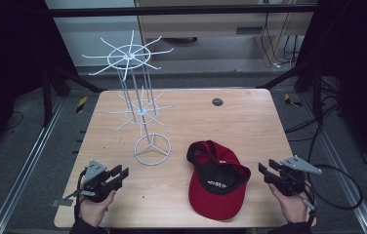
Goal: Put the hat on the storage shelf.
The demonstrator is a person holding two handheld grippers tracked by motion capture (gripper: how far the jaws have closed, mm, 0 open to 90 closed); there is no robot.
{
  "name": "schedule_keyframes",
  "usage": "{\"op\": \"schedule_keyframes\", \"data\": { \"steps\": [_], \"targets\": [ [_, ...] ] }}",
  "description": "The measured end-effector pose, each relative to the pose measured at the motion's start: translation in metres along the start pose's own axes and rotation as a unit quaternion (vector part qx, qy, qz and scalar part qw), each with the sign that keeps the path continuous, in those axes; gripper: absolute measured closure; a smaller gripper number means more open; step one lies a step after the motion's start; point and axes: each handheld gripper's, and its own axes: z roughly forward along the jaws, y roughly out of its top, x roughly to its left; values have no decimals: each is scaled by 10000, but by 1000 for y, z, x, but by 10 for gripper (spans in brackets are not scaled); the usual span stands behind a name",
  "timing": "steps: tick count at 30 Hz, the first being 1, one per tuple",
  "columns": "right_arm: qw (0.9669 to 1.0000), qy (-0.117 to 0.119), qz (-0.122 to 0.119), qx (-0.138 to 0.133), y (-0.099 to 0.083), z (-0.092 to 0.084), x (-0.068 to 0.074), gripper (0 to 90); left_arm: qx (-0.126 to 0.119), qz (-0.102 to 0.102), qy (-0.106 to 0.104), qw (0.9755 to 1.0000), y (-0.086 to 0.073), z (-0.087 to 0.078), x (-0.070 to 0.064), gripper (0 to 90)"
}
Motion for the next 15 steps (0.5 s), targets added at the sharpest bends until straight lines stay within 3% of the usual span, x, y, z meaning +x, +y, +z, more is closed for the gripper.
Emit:
{"op": "schedule_keyframes", "data": {
  "steps": [6,11,15],
  "targets": [
    [9994,337,-85,23,7,-1,12,543,83,179,-253,9995,6,11,-23,663],
    [9984,513,-243,79,9,1,21,529,112,306,-398,9987,11,17,-38,655],
    [9974,624,-329,167,9,4,27,526,181,448,-575,9972,17,27,-59,645]
  ]
}}
